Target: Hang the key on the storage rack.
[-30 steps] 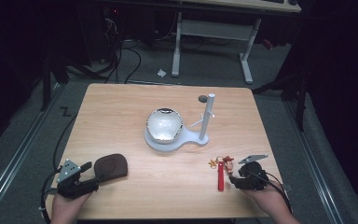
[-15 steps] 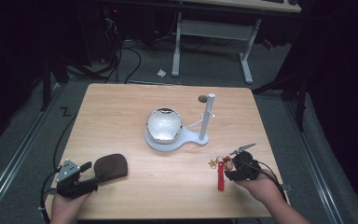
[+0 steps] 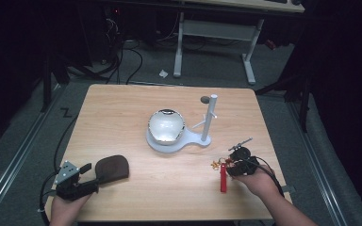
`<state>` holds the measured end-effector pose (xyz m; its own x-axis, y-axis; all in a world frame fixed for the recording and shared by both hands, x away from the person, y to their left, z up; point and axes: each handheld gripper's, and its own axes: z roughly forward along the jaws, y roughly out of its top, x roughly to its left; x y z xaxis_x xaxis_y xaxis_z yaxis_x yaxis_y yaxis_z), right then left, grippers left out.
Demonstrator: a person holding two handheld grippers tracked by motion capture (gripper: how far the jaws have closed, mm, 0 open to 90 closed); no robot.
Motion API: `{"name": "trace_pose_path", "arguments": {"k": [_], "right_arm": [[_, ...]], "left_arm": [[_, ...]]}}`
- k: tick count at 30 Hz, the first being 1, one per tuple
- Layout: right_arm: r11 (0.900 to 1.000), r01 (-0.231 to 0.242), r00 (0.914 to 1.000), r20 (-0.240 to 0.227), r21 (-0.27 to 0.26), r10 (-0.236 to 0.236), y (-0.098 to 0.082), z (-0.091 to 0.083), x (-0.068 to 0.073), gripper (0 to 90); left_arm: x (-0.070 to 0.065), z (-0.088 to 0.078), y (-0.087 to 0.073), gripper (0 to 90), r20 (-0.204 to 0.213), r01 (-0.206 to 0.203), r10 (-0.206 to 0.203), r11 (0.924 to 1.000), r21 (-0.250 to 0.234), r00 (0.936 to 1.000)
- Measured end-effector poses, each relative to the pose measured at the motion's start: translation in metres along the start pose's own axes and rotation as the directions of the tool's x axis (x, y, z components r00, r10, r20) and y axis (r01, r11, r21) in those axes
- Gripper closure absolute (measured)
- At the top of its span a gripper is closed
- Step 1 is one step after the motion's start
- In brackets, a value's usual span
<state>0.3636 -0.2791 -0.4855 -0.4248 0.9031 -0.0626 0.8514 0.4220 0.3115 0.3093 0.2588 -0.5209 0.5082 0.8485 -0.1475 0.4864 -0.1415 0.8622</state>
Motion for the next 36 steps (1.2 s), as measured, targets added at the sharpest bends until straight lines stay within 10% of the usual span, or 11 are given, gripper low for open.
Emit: {"name": "trace_pose_path", "arguments": {"k": [20,36], "right_arm": [[1.000,0.014,0.9995,0.026,0.024,-0.015,0.006,0.011,-0.003,63.6],[1.000,0.013,0.9986,-0.051,0.027,-0.012,0.006,-0.004,-0.009,65.0]], "left_arm": [[0.001,-0.001,0.000,29.0,0.001,0.002,-0.002,1.0000,0.001,1.0000],[0.000,0.001,-0.001,29.4,0.003,0.003,-0.003,1.0000,0.006,1.0000]]}}
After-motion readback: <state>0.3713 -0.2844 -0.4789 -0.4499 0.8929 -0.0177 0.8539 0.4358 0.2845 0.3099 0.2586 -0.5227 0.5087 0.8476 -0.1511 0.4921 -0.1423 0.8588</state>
